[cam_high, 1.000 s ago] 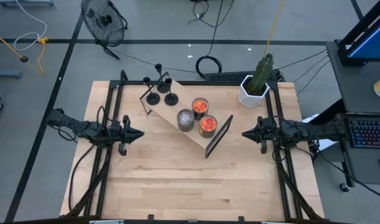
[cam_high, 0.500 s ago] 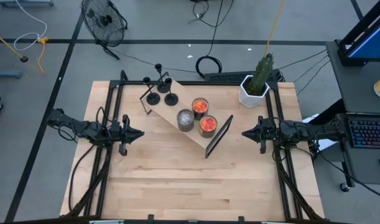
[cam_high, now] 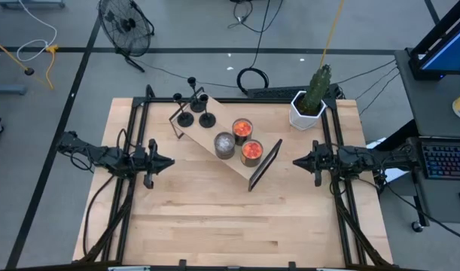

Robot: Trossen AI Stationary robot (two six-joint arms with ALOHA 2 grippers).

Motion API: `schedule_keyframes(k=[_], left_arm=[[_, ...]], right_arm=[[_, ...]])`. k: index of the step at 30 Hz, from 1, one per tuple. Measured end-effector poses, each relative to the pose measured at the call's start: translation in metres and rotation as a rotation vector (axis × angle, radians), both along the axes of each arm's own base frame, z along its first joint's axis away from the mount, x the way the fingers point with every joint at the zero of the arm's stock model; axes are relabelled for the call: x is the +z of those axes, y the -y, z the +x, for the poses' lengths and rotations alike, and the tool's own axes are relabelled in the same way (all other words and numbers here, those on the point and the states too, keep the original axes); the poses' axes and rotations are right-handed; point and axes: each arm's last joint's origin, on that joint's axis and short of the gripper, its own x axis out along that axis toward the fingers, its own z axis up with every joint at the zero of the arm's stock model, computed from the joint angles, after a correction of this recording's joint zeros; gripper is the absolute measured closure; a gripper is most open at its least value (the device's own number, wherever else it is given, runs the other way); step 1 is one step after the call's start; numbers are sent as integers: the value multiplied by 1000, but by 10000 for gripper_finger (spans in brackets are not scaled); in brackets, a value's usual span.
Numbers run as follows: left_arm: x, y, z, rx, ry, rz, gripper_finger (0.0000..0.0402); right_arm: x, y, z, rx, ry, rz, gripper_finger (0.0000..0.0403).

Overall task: Pick & Place candle stick holders
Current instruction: Return to Home Position

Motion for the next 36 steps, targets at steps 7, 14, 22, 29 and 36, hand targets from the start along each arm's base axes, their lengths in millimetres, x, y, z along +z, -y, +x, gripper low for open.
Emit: schedule_keyframes(k=[7, 14, 22, 29, 36], left_arm=[[0, 2, 0, -74, 0, -43, 369], [-2, 9, -1, -327, -32, -256, 369], [-2, 9, -1, -306, -25, -84, 369], [-2, 9, -1, -303, -15, -55, 369], [-2, 9, -1, -302, -17, -89, 369]], right_arm=[[0, 0, 0, 3, -2, -10, 399], [0, 0, 0, 3, -1, -9, 399], [0, 0, 0, 3, 1, -9, 399], [0, 0, 0, 3, 1, -9, 399], [0, 0, 0, 3, 2, -9, 399]])
